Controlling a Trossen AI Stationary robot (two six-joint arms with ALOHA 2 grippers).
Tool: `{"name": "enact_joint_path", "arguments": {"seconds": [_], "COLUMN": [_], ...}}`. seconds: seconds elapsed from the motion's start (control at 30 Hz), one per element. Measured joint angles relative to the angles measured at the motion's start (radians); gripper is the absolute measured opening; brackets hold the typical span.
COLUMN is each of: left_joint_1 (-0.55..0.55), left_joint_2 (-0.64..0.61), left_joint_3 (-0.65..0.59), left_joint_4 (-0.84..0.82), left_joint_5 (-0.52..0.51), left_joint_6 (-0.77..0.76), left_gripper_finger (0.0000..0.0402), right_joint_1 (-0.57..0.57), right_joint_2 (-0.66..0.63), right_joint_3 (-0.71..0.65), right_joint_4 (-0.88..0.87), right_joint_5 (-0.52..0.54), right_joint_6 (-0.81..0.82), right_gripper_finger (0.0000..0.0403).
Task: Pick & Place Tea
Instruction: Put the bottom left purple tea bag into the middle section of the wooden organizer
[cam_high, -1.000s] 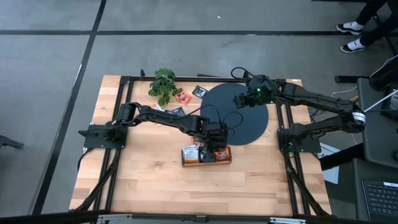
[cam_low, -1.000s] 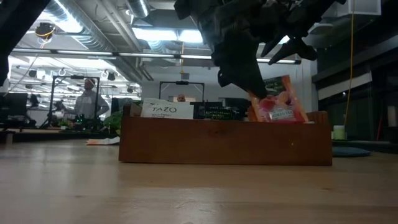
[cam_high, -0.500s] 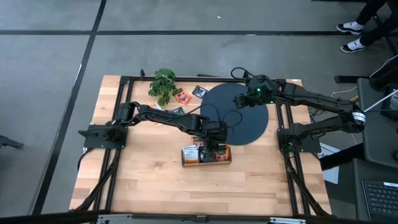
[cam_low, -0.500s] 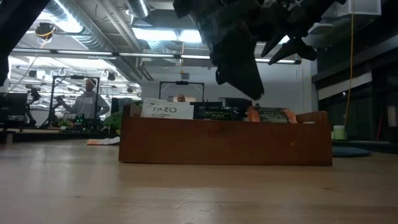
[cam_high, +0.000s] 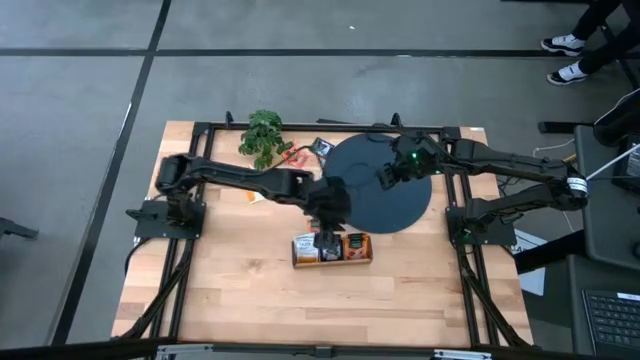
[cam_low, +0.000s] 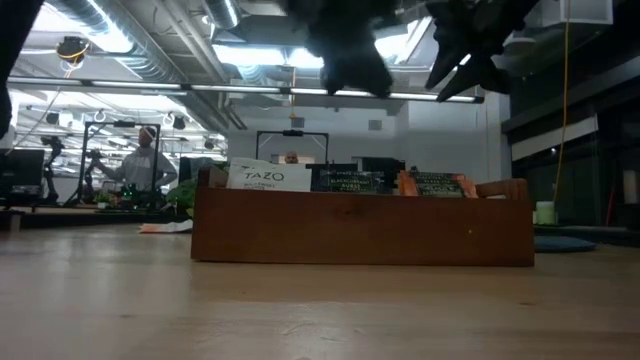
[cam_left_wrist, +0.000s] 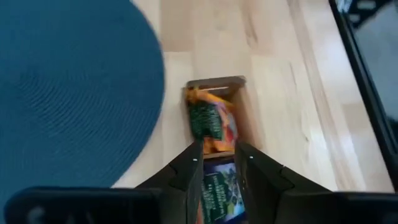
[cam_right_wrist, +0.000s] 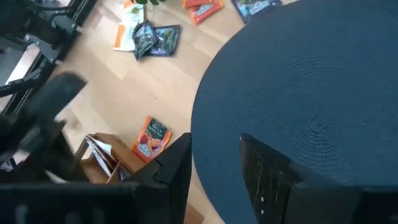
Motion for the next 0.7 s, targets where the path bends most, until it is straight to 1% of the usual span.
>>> {"name": "enact_joint_path", "arguments": {"seconds": [0.17,0.27,0.4,0.5,0.6,0.7], "left_joint_1": [0.042,0.066,0.08,0.081,0.081,0.084], "left_joint_2": [-0.204,-0.345,-0.529,-0.643,-0.732,-0.781], "left_joint_3": [-0.289,-0.456,-0.631,-0.736,-0.823,-0.898], "left_joint_4": [0.197,0.248,0.245,0.238,0.227,0.218], "left_joint_5": [-0.002,-0.039,-0.159,-0.224,-0.286,-0.331], "left_joint_6": [-0.142,-0.229,-0.338,-0.413,-0.486,-0.576], "left_gripper_finger": [0.009,0.0091,0.009,0.009,0.009,0.009], "right_joint_1": [0.043,0.065,0.095,0.119,0.141,0.162], "right_joint_2": [0.0,0.0,0.0,0.009,0.03,0.071], "right_joint_3": [0.0,0.0,0.0,0.0,0.0,0.0], "right_joint_4": [0.026,0.069,0.173,0.256,0.322,0.388], "right_joint_5": [0.026,0.038,0.06,0.084,0.109,0.121], "right_joint_6": [0.002,0.006,0.006,0.006,0.006,0.006], "right_gripper_finger": [0.0136,0.0136,0.0136,0.0136,0.0136,0.0136]}}
